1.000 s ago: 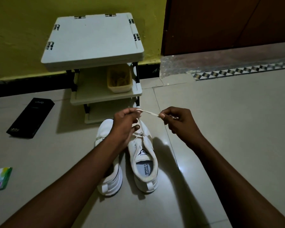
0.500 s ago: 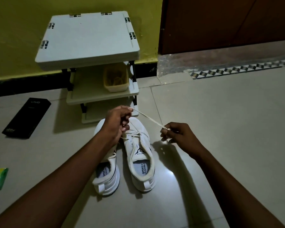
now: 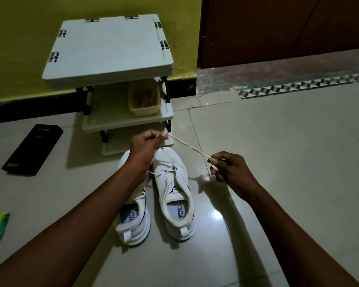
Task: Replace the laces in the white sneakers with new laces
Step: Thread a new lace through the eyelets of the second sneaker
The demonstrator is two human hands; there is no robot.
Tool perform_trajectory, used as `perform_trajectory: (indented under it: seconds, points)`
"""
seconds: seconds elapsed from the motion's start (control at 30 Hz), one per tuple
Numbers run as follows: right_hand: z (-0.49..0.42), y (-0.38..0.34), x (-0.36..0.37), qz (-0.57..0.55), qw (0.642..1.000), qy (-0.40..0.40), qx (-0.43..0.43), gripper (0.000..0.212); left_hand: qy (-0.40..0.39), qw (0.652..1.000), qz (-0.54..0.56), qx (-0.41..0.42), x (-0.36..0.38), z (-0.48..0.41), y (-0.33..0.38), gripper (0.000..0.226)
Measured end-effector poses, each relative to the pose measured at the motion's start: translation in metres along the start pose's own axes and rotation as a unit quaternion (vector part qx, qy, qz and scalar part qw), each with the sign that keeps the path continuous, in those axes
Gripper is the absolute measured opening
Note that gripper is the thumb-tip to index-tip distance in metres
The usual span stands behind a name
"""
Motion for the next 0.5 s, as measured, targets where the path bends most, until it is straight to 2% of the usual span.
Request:
perform_trajectory:
  seconds: [0.13, 0.2, 0.33, 0.4, 0.5]
  points:
    - [-0.002, 0.013, -0.007, -0.055, 0.996, 0.057, 0.051, 0.012, 0.03, 0.986, 0.152, -0.063, -0.003, -0.005, -0.005, 0.02]
    - [-0.003, 0.019, -0.009, -0.094, 0.989, 0.095, 0.063, 0.013, 0.03, 0.982, 0.17, -0.075, -0.002, -0.006, -0.009, 0.021]
    - [0.0, 0.028, -0.013, -0.239, 0.945, 0.186, 0.122, 0.009, 0.014, 0.996, 0.082, -0.039, 0.0, -0.004, -0.006, 0.02]
    - [-0.001, 0.033, -0.015, -0.342, 0.905, 0.194, 0.162, 0.012, 0.02, 0.999, 0.031, -0.021, -0.003, -0.006, -0.003, 0.016]
    - [-0.006, 0.04, -0.026, -0.43, 0.866, 0.2, 0.16, 0.015, 0.037, 0.999, -0.012, -0.018, -0.007, -0.009, -0.003, 0.011]
Point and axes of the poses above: each hand's wrist, its own z-axis away from the middle knuckle, its own x-axis out of the palm, y = z × x, the point moved 6 cm from there along -z, towards the middle knuckle, and after that the axes turned 9 degrees about x, right-handed, at the moved point
